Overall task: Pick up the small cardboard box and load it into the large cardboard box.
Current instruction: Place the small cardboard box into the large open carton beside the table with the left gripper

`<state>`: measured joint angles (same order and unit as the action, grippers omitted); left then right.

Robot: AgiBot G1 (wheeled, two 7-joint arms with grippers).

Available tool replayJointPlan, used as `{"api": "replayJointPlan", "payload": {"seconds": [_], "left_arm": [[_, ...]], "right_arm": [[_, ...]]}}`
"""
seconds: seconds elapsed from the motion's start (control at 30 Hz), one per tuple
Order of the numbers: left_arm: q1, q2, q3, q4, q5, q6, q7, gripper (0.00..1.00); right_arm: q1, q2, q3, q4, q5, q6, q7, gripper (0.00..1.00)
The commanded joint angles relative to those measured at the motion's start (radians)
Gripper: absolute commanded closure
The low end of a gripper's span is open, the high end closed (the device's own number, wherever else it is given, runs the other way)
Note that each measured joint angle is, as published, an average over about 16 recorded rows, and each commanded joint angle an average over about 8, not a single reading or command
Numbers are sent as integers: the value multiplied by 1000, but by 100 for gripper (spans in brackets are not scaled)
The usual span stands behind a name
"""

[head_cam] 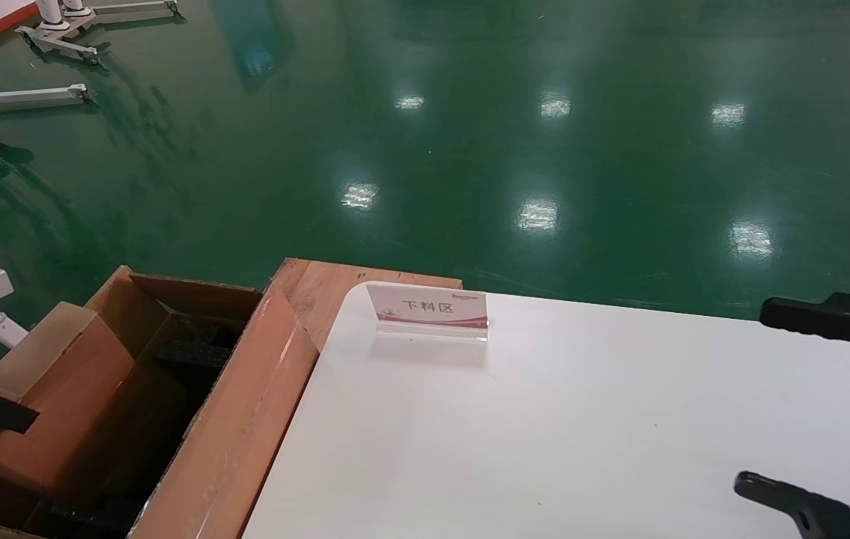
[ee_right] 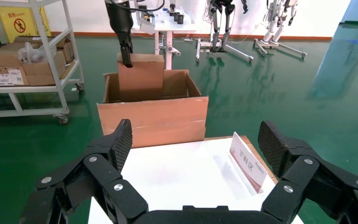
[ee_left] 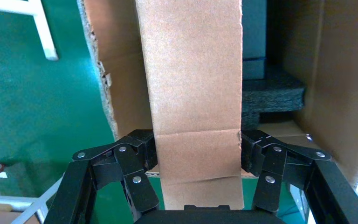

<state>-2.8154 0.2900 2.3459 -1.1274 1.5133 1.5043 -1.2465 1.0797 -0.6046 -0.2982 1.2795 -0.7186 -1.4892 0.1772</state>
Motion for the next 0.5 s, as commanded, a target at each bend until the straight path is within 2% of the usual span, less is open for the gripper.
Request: {"api": "replayJointPlan", "payload": {"seconds": [0.03, 0.5], "left_arm": [[9, -7, 0, 0, 9, -10, 5, 100], [93, 2, 11, 58, 8, -114, 40, 100]], "right_arm": [[0, 0, 0, 0, 0, 0, 0, 0], [0, 0, -1, 0, 1, 0, 0, 0]]}}
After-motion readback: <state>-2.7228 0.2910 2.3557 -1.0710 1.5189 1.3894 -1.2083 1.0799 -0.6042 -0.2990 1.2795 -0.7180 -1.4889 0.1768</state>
